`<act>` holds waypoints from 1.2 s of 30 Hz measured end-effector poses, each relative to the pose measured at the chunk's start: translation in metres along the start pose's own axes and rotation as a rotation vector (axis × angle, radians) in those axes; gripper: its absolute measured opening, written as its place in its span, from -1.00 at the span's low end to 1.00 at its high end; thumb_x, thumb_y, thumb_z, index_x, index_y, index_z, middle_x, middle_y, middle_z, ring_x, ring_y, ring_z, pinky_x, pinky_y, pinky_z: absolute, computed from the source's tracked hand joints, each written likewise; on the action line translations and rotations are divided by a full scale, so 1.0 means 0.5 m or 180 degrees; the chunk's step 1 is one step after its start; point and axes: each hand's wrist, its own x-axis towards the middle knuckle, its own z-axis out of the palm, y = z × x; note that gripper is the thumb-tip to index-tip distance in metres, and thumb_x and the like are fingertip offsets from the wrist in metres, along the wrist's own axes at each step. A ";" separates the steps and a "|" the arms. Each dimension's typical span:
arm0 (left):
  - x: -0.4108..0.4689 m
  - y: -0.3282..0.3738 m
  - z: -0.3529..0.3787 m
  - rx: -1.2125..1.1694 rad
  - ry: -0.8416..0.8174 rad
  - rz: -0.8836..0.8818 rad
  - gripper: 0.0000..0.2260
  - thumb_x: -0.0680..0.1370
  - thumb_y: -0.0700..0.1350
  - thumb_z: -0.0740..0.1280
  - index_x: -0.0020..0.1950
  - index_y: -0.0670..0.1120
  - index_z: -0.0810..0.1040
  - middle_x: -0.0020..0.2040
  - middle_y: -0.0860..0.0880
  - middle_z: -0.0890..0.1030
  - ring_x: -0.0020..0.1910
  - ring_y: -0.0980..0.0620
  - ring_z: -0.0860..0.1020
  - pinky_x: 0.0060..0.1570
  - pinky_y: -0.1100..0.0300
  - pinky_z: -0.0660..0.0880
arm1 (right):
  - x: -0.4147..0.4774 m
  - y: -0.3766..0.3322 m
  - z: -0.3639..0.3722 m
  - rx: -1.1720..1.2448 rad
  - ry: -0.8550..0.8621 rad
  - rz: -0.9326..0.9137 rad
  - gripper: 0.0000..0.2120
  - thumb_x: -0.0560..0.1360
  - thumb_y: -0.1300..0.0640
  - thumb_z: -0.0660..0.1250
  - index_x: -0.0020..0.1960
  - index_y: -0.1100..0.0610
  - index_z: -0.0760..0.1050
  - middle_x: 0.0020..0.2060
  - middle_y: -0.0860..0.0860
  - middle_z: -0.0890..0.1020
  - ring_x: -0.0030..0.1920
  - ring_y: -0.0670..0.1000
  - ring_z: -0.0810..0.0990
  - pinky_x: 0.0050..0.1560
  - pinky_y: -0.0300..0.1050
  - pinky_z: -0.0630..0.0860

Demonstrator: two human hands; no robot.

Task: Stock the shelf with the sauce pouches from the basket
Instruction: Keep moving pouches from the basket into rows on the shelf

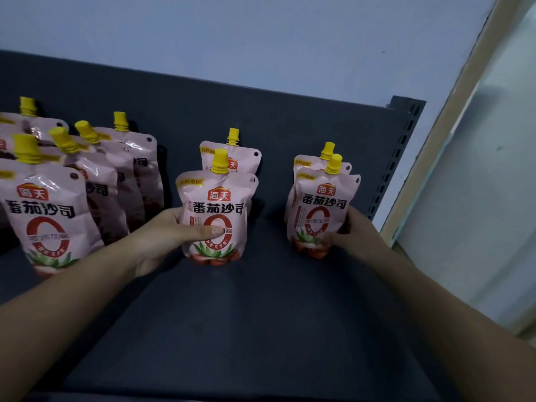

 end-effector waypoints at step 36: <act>-0.096 0.049 0.010 0.0713 -0.0100 0.1036 0.09 0.32 -0.44 0.44 0.51 0.12 -0.24 0.29 0.14 0.42 0.15 0.23 0.53 -0.07 0.36 0.55 | -0.115 -0.187 0.239 0.0313 0.0017 -0.1457 -0.49 0.38 0.28 0.40 0.18 -0.13 0.31 0.04 -0.24 0.54 0.10 -0.22 0.57 0.04 -0.29 0.55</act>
